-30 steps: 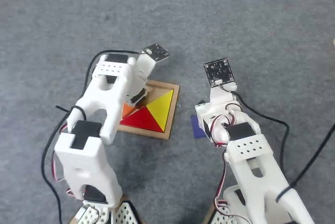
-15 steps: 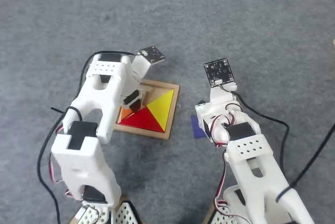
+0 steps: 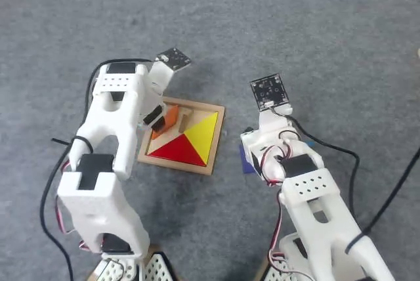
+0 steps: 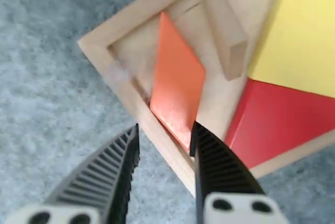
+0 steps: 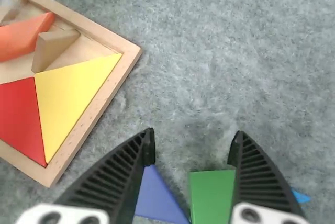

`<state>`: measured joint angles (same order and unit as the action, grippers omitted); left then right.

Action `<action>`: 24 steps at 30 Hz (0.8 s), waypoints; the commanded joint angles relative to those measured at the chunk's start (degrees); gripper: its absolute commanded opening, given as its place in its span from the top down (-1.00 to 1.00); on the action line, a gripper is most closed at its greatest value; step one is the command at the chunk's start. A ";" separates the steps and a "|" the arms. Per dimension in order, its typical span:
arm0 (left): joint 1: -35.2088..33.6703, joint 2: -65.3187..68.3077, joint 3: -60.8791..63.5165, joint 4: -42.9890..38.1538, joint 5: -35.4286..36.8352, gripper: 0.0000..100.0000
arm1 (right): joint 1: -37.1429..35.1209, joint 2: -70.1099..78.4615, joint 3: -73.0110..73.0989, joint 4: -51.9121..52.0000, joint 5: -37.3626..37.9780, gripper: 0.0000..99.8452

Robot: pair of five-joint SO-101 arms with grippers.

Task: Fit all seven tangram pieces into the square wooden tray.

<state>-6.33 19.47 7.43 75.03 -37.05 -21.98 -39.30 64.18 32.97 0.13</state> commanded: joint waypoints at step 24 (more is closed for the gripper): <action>-3.16 -11.16 9.71 -3.60 -1.85 0.69 | -0.48 -1.80 -0.35 -0.84 0.79 0.52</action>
<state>-7.82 13.93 15.69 70.99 -36.53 -22.24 -39.30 64.18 32.97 0.13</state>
